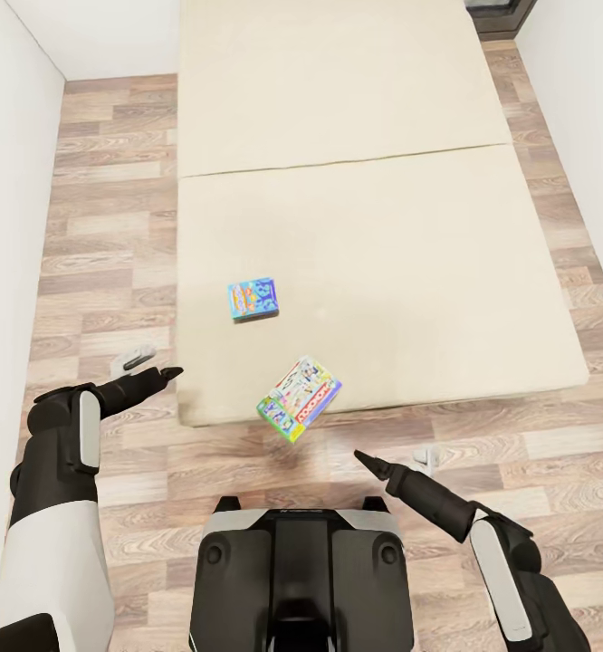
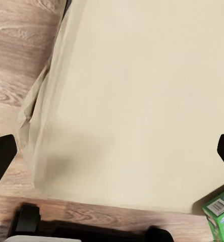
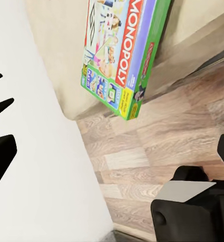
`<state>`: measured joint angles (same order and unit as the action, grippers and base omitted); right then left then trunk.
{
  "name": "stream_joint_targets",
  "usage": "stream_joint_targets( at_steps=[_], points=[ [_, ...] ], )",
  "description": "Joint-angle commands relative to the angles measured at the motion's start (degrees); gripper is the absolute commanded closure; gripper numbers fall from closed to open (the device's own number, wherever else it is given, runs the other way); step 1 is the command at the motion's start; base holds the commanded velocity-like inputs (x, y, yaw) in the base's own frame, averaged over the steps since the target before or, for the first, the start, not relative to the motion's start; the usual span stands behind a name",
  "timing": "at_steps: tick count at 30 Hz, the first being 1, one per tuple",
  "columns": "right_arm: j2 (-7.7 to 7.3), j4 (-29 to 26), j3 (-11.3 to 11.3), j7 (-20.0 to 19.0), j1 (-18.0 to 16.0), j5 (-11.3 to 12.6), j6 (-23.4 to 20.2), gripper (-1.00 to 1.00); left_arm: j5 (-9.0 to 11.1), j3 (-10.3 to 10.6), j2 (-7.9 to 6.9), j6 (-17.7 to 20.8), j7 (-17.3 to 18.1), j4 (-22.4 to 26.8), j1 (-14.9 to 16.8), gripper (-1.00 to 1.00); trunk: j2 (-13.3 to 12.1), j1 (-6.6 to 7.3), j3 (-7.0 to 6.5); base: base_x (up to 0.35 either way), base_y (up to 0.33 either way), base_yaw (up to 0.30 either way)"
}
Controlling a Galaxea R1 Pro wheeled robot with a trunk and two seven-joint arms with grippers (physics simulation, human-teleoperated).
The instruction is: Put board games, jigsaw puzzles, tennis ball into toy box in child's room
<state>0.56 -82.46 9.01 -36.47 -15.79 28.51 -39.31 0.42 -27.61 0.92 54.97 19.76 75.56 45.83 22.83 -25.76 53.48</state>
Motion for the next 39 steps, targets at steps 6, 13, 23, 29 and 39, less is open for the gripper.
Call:
stream_joint_targets(
  at_steps=[6,13,23,29,39],
  points=[
    [0.27,0.62,0.16,3.2,-0.03,0.29,0.97,-1.0,0.02,-0.28,0.02,1.22,0.19,0.03,0.05,-1.0,0.09,-0.02,0.06,-0.12,0.131,0.0],
    [0.31,1.58,0.14,5.38,-0.03,0.67,4.33,-1.0,0.07,-1.78,0.03,1.55,0.19,0.08,0.05,-1.0,0.09,-0.02,0.06,-0.037,0.04,0.0],
    [0.22,3.93,0.32,5.49,-0.26,1.12,5.42,-1.0,0.06,-5.07,-0.72,2.1,1.88,0.11,0.05,-1.0,0.09,-0.02,0.06,-0.006,0.007,0.0],
    [0.2,4.25,0.37,5.33,-0.29,1.18,5.53,-1.0,-0.02,-5.9,-2.62,3.41,4.73,0.07,0.03,-1.0,0.09,-0.02,0.06,-0.001,0.001,0.0],
    [0.21,4.32,0.32,5.17,-0.3,1.19,5.49,-1.0,-0.15,-6.25,-6.32,4.74,7.14,0.04,-2.73,-1.0,0.09,-0.02,0.06,0.0,0.0,0.0]
  ],
)
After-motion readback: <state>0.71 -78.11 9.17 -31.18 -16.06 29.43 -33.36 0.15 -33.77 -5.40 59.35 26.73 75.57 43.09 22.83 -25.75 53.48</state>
